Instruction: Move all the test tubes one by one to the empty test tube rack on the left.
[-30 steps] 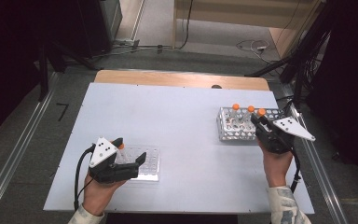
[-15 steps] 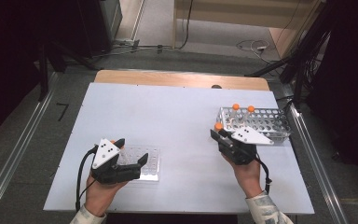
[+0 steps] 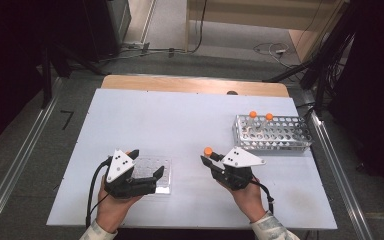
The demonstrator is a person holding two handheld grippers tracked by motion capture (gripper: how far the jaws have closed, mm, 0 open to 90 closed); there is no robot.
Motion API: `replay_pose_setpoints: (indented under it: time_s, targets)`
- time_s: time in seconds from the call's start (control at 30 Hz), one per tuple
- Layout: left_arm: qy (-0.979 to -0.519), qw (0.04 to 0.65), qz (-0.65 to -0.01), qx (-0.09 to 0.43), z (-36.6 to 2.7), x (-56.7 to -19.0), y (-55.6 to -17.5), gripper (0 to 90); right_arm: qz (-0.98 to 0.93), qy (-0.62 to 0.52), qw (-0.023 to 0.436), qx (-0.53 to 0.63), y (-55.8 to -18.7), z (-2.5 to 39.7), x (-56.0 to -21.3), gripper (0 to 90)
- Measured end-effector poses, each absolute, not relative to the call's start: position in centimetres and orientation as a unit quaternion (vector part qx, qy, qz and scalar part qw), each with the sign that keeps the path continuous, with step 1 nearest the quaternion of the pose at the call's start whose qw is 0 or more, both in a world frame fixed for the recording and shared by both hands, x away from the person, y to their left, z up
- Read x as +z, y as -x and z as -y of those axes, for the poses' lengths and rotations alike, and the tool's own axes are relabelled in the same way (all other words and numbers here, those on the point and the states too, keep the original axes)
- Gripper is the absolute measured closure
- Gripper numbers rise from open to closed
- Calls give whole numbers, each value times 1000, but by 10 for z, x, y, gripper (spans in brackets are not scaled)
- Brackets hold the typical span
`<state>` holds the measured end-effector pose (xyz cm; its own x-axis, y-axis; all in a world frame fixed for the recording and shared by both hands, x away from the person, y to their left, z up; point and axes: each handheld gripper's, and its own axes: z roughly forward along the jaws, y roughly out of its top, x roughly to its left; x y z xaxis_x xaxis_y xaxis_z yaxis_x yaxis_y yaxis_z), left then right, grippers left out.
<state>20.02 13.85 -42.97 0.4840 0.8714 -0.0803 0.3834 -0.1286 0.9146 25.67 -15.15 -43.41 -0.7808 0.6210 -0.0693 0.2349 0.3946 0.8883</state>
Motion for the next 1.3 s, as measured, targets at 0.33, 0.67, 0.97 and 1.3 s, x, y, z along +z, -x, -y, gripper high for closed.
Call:
replay_pose_setpoints:
  time_s: [0.33,0.67,0.97,1.3]
  targets:
    - [-707,505,-428,248,-125,-427,-200,132,-825,-240,189,476,-250,139,-440,714]
    - [-721,522,-399,222,-103,-428,-201,169,-841,-212,176,465,-242,125,-445,714]
    - [-728,536,-369,216,-86,-429,-200,365,-846,-198,168,466,-237,119,-446,714]
    - [-746,530,-351,199,-79,-433,-200,616,-850,-197,151,465,-237,115,-448,714]
